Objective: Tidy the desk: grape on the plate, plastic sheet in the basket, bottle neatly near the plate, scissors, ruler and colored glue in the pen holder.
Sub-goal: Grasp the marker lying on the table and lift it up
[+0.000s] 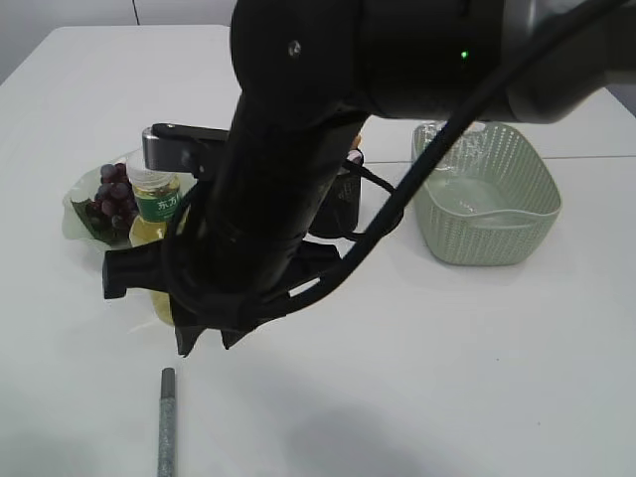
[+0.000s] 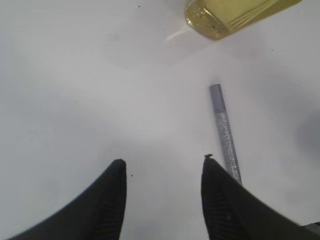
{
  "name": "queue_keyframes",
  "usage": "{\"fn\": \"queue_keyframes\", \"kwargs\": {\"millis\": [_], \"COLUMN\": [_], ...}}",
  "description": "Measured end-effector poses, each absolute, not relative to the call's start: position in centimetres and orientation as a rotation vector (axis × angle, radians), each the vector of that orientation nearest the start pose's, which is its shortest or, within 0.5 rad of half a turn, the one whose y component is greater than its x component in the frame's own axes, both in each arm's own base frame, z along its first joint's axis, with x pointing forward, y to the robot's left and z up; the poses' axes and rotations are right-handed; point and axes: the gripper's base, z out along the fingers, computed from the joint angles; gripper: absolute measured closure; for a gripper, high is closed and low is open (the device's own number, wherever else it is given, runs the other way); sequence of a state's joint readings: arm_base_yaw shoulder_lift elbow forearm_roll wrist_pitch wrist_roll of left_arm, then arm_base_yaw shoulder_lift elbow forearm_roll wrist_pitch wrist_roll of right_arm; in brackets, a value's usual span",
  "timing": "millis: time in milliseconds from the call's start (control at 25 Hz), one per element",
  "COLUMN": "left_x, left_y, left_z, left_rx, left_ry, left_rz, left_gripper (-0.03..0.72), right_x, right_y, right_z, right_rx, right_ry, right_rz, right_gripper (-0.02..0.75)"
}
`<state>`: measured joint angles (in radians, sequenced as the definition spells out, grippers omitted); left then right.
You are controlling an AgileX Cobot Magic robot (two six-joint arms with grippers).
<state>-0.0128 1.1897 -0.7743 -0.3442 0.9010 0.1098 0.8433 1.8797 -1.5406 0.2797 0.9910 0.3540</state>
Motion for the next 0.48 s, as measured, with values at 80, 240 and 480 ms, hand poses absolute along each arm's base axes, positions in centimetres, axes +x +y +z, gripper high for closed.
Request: {"fn": "queue_keyframes", "kwargs": {"millis": [80, 240, 480], "left_x": [20.7, 20.7, 20.7], "left_y": [-2.7, -2.7, -2.7], "left_z": [25.8, 25.8, 25.8], "left_rx": [-0.065, -0.065, -0.065], "left_ry": [2.760, 2.757, 2.757], "left_rz": [-0.405, -0.404, -0.404], "left_gripper": [0.327, 0.327, 0.327], "right_x": [25.0, 25.2, 26.4], "right_y": [31.7, 33.0, 34.8], "right_z": [25.5, 23.2, 20.2], "right_rx": [-0.505, -0.450, -0.407], "right_ry": [2.904, 2.942, 2.983], "right_rz": [0.607, 0.585, 0.551], "right_gripper": [0.477, 0.477, 0.477]}}
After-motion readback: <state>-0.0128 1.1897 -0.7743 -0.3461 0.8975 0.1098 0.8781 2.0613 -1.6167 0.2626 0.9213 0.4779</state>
